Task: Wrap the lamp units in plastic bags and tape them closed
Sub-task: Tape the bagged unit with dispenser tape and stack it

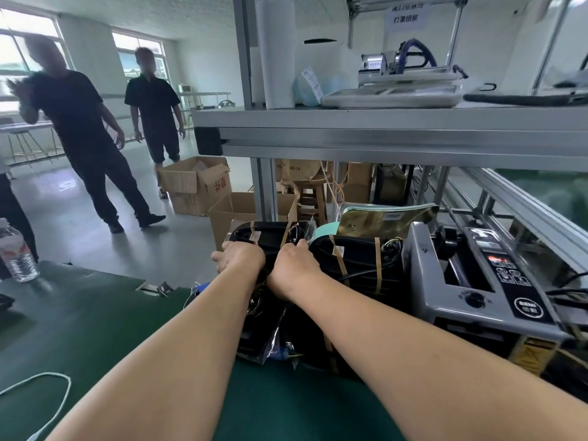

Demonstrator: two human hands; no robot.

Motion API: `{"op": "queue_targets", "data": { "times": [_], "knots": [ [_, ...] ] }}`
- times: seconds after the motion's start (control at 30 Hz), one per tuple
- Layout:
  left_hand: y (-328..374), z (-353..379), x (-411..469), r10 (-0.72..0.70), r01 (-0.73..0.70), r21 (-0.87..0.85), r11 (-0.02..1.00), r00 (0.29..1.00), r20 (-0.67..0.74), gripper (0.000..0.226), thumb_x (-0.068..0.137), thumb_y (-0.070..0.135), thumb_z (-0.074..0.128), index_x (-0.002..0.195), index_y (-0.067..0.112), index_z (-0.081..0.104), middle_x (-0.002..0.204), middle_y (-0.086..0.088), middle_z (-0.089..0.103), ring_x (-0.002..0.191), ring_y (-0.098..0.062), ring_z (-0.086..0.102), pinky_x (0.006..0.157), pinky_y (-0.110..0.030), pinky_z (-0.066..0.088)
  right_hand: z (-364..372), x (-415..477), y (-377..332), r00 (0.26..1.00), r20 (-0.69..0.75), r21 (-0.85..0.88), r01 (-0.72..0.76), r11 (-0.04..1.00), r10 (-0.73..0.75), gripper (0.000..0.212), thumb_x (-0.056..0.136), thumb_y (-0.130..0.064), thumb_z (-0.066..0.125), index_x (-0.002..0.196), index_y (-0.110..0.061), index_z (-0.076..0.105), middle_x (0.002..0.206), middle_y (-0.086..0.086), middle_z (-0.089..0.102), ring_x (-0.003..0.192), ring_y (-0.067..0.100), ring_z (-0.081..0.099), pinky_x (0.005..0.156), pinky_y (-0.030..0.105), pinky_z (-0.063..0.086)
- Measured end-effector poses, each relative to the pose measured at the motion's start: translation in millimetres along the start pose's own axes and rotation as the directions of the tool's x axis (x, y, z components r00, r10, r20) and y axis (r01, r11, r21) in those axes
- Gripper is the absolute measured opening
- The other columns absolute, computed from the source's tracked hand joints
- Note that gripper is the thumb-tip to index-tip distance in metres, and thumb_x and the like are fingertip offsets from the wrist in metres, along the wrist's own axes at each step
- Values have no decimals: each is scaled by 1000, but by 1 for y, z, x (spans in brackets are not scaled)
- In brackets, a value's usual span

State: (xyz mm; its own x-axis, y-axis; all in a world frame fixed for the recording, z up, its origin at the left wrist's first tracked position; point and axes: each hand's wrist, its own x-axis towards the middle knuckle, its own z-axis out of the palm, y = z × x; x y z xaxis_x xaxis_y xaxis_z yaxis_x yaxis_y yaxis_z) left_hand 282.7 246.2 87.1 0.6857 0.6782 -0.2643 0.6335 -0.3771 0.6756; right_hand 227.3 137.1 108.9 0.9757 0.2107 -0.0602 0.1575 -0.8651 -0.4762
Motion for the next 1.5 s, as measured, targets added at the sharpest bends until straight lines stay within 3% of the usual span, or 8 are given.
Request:
{"op": "queue_targets", "data": {
  "times": [0.33, 0.47, 0.6, 0.7, 0.87, 1.1, 1.23, 1.5],
  "knots": [
    [-9, -11, -40, 138, -138, -6, 990, 987, -78, 49, 98, 31, 52, 140, 7, 45, 147, -19, 30, 132, -38, 37, 105, -46, 39, -21, -61, 9, 996, -18, 48, 85, 995, -84, 38, 92, -17, 59, 126, 0, 55, 135, 16, 40, 116, 33, 53, 93, 34, 45],
    [-34, -14, -79, 302, -315, -89, 945, 944, -131, 47, 96, 34, 55, 139, 16, 52, 143, -19, 37, 126, -41, 43, 105, -47, 38, -38, -121, 27, 990, -60, 134, 132, 982, -125, 20, 92, -18, 58, 105, -3, 62, 114, 17, 61, 102, 35, 59, 86, 37, 51],
    [-61, -8, -155, 495, -511, -246, 823, 859, -130, 35, 94, 31, 60, 127, 20, 63, 130, -13, 57, 106, -30, 58, 96, -45, 45, -46, -183, 65, 992, -94, 240, 109, 965, -89, 29, 95, -28, 54, 117, -13, 64, 113, 15, 68, 107, 37, 61, 93, 42, 53],
    [-83, 2, -232, 583, -579, -372, 726, 804, -113, 16, 92, 26, 65, 104, 35, 70, 111, 0, 64, 95, -18, 59, 90, -37, 44, -51, -228, 105, 992, -124, 338, 78, 938, -38, 27, 95, -31, 55, 117, -20, 66, 113, 6, 69, 107, 28, 62, 95, 37, 52],
    [-104, 38, -337, 662, -533, -569, 626, 749, 29, 32, 87, 3, 70, 86, 34, 72, 96, 3, 72, 69, 12, 61, 65, 2, 41, -57, -296, 176, 964, -243, 410, 5, 912, 104, 35, 93, -39, 59, 126, -29, 64, 122, -9, 68, 113, 6, 61, 98, 22, 47],
    [-49, 93, -423, 785, -542, -595, 594, 553, 279, 18, 95, 16, 63, 97, 34, 66, 102, 11, 69, 86, 5, 62, 74, -12, 44, -110, -353, 264, 847, -474, 385, -46, 922, 241, 25, 91, -29, 65, 116, -26, 70, 110, -13, 71, 98, 3, 62, 88, 14, 45],
    [23, 133, -456, 819, -568, -600, 563, 484, 309, 27, 96, 32, 60, 122, 24, 60, 115, 7, 64, 102, -10, 60, 96, -36, 50, -181, -345, 316, 714, -640, 300, -108, 948, 284, 41, 94, -25, 64, 134, -21, 61, 132, -2, 62, 119, 15, 57, 97, 20, 37],
    [116, 208, -462, 631, -386, -522, 761, 630, 453, 83, 91, 53, 62, 154, 13, 26, 160, -10, 26, 141, -33, 35, 111, -45, 35, -268, -293, 416, 649, -643, 222, -351, 910, 407, 59, 105, -36, 44, 156, -13, 25, 164, 7, 21, 151, 25, 18, 118, 43, 26]
  ]
}}
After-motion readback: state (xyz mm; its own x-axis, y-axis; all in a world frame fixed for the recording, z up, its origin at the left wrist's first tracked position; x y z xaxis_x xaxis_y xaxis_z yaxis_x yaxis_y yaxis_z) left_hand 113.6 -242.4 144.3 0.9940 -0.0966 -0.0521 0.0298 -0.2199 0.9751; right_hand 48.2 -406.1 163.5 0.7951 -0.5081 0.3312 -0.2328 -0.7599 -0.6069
